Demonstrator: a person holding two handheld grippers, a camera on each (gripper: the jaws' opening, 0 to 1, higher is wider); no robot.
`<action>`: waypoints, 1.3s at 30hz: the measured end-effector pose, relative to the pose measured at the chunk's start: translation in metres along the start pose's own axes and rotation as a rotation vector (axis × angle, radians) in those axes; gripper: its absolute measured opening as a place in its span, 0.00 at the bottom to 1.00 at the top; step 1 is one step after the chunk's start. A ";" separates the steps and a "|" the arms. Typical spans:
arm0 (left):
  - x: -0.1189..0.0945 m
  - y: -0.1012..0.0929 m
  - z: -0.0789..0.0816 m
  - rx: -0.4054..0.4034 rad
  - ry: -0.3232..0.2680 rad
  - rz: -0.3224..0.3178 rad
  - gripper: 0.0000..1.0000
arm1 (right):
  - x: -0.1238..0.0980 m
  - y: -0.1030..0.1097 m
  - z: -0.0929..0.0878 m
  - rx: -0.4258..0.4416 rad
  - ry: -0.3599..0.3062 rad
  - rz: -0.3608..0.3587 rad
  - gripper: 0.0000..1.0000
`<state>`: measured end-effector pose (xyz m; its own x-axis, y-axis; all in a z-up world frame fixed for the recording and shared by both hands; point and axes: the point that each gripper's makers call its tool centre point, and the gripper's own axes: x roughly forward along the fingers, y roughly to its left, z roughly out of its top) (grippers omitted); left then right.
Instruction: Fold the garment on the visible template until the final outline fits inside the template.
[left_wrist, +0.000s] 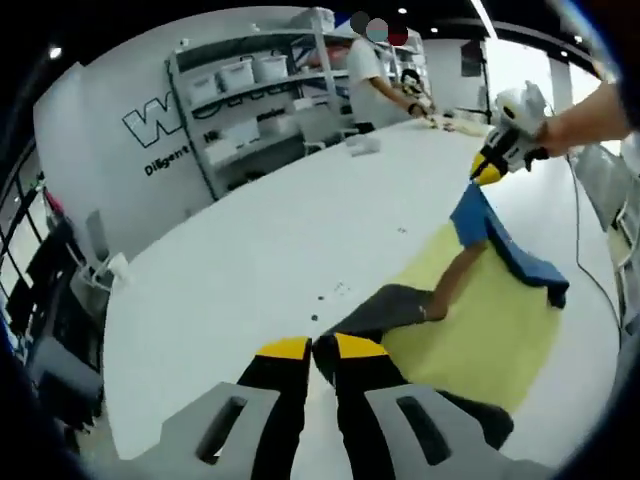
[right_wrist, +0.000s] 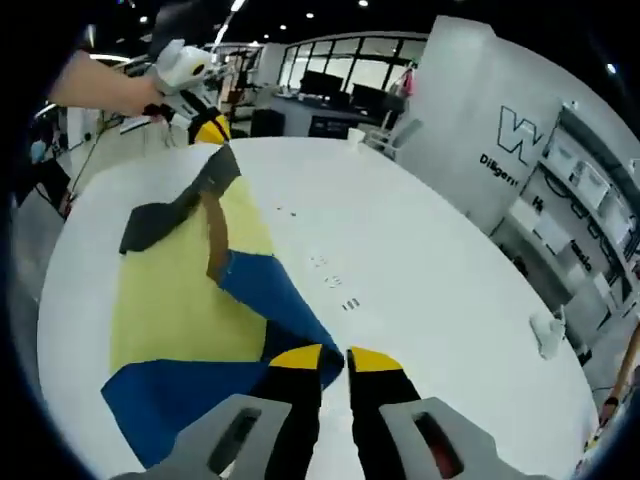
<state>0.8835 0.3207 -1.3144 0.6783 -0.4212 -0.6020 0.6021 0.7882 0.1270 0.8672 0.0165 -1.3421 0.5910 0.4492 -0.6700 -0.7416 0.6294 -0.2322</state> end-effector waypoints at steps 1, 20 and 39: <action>0.000 -0.002 -0.001 0.004 -0.006 0.000 0.25 | 0.001 0.000 -0.001 -0.004 0.008 -0.008 0.28; -0.066 -0.126 -0.117 0.259 0.030 -0.369 0.27 | -0.044 0.177 -0.040 -0.106 -0.119 0.251 0.16; -0.075 -0.093 -0.176 0.329 0.151 -0.177 0.23 | -0.034 0.252 -0.073 -0.308 -0.035 0.321 0.10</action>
<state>0.7029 0.3579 -1.4197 0.4972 -0.4480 -0.7431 0.8236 0.5131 0.2417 0.6371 0.1138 -1.4297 0.3221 0.6155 -0.7193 -0.9460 0.2389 -0.2191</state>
